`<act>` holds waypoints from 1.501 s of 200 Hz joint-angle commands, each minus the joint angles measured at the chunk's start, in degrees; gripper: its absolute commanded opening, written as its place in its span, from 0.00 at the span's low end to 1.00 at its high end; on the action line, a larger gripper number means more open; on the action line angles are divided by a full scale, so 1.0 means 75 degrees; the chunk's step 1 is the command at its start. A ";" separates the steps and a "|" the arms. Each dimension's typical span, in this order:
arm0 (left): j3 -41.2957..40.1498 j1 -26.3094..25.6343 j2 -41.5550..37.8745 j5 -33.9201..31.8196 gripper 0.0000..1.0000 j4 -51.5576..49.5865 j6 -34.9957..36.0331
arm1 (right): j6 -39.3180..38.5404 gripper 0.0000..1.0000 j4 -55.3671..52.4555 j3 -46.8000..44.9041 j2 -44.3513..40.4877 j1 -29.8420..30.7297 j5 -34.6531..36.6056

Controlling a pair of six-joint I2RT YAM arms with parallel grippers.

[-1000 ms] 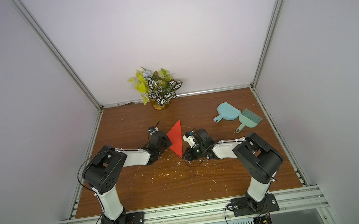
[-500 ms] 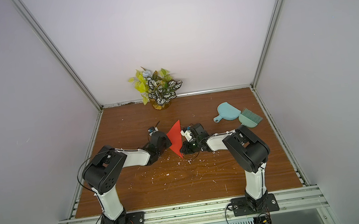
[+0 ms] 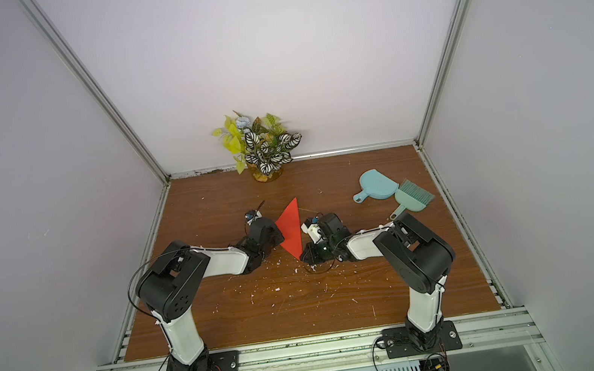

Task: Fold the square paper diagonally
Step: Fold the paper at the center of the board, then reset both arms

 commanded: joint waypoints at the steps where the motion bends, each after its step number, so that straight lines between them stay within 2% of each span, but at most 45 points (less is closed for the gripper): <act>1: -0.0090 -0.0070 0.0022 -0.0151 0.01 -0.0352 0.0020 | 0.0045 0.09 -0.0384 -0.0205 -0.0180 0.0051 0.0010; 107: -0.0083 -0.0075 0.0034 -0.0163 0.01 -0.0378 0.0014 | -0.0166 0.09 -0.0663 -0.0281 -0.0665 0.0220 -0.0047; 123: -0.0103 -0.0069 -0.0010 -0.0163 0.04 -0.0372 0.0029 | -0.0201 0.09 -0.0774 -0.0181 -0.0922 0.0178 0.0071; 167: -0.0161 -0.0069 -0.0396 -0.0272 0.30 -0.0407 0.0275 | -0.0557 0.12 -0.1050 0.0079 -0.1614 -0.0582 0.0255; 210: -0.0168 -0.0053 -0.1601 -0.0539 0.53 -0.0582 0.0865 | -0.1147 0.15 -0.1336 0.0452 -0.2228 -0.1852 0.0602; 218: -0.0168 -0.0052 -0.1900 -0.0532 0.59 -0.0519 0.1068 | -0.1305 0.16 -0.1441 0.0551 -0.2334 -0.2047 0.0759; 240: -0.0197 -0.0020 -0.2622 -0.0450 0.83 -0.0270 0.1575 | -0.1682 0.19 -0.1764 0.0810 -0.2586 -0.2555 0.1025; 249: -0.0237 0.0045 -0.2892 -0.0425 0.90 -0.0180 0.1697 | -0.1777 0.19 -0.1844 0.0864 -0.2682 -0.2752 0.1051; 270: -0.0422 0.0286 -0.3565 -0.0421 0.96 -0.0263 0.1846 | -0.1867 0.22 -0.1839 0.0777 -0.3020 -0.3243 0.1127; 300: -0.0807 0.0895 -0.4636 -0.0526 0.97 -0.0726 0.2098 | -0.1917 0.27 -0.1585 0.0268 -0.3778 -0.3825 0.1396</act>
